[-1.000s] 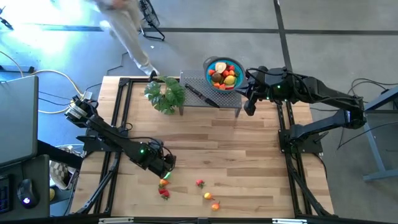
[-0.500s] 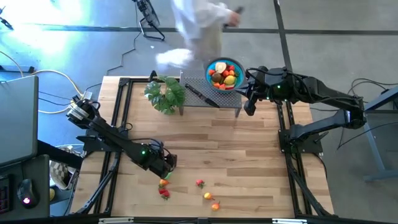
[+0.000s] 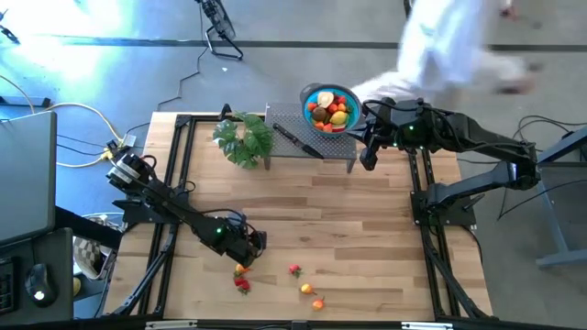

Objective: Pick & Place Fruit
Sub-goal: Put the yellow pear in the blue bowl on the shelf

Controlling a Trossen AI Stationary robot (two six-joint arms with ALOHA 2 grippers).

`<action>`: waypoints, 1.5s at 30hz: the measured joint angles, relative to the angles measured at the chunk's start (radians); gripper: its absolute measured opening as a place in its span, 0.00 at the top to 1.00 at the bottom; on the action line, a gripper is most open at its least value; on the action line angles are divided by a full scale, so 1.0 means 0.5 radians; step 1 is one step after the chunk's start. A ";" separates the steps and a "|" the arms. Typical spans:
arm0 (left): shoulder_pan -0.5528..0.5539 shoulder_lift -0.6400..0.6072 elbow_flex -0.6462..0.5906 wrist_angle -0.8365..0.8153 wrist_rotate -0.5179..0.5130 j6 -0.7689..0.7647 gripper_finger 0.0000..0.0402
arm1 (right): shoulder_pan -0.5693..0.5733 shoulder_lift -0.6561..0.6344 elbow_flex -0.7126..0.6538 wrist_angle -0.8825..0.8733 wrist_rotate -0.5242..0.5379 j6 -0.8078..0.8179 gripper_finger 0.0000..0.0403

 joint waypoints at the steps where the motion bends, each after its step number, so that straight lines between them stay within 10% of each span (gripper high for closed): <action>1: 0.000 0.004 0.001 -0.005 0.000 -0.013 0.16 | 0.000 0.000 0.000 0.000 0.000 0.000 0.99; 28: 0.065 0.017 0.000 -0.165 0.003 -0.237 0.17 | 0.000 0.000 0.000 0.002 0.012 -0.008 0.99; 45: 0.065 0.019 -0.005 -0.193 0.022 -0.252 0.52 | 0.000 0.000 0.000 0.002 0.011 -0.009 0.99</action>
